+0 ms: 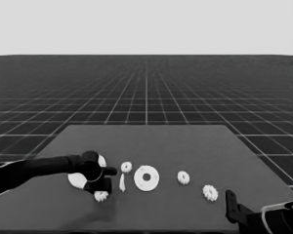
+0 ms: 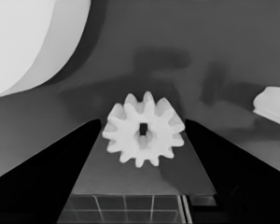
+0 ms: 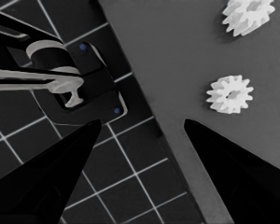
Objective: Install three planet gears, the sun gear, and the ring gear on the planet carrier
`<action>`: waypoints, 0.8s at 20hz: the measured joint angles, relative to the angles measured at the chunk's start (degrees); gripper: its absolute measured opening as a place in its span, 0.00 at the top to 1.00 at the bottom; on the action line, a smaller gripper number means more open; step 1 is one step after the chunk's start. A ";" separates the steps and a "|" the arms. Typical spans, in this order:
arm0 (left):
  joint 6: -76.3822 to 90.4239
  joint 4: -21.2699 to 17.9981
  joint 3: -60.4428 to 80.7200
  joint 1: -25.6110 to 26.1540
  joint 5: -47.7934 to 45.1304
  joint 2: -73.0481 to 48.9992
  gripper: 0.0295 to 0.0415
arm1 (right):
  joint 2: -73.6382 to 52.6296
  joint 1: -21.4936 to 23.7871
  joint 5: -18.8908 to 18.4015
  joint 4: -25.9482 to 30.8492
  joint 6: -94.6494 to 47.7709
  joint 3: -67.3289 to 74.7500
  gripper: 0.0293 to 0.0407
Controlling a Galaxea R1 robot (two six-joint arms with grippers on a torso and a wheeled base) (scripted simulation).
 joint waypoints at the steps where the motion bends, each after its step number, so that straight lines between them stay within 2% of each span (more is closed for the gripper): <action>1: 0.01 0.02 -0.03 0.02 -0.01 0.01 0.55 | 0.00 0.00 0.00 0.00 0.00 0.00 0.19; 2: 0.02 0.03 -0.04 0.03 -0.02 0.01 0.85 | 0.00 0.00 0.00 0.00 0.00 0.00 0.19; 10: 0.03 0.05 -0.05 0.02 -0.03 0.02 0.86 | 0.00 0.00 0.00 0.00 0.00 0.00 0.19; 11: -2.04 -4.47 4.32 -4.40 2.47 -1.49 0.86 | 0.00 0.00 0.00 0.00 0.00 0.00 0.19; 13: -3.56 -9.71 7.18 -10.34 4.08 -2.39 0.86 | 0.00 0.00 0.00 0.00 0.00 0.00 0.19; 16: -3.92 -12.15 7.81 -12.87 4.54 -2.57 0.86 | 0.00 0.00 0.00 0.00 0.00 0.00 0.19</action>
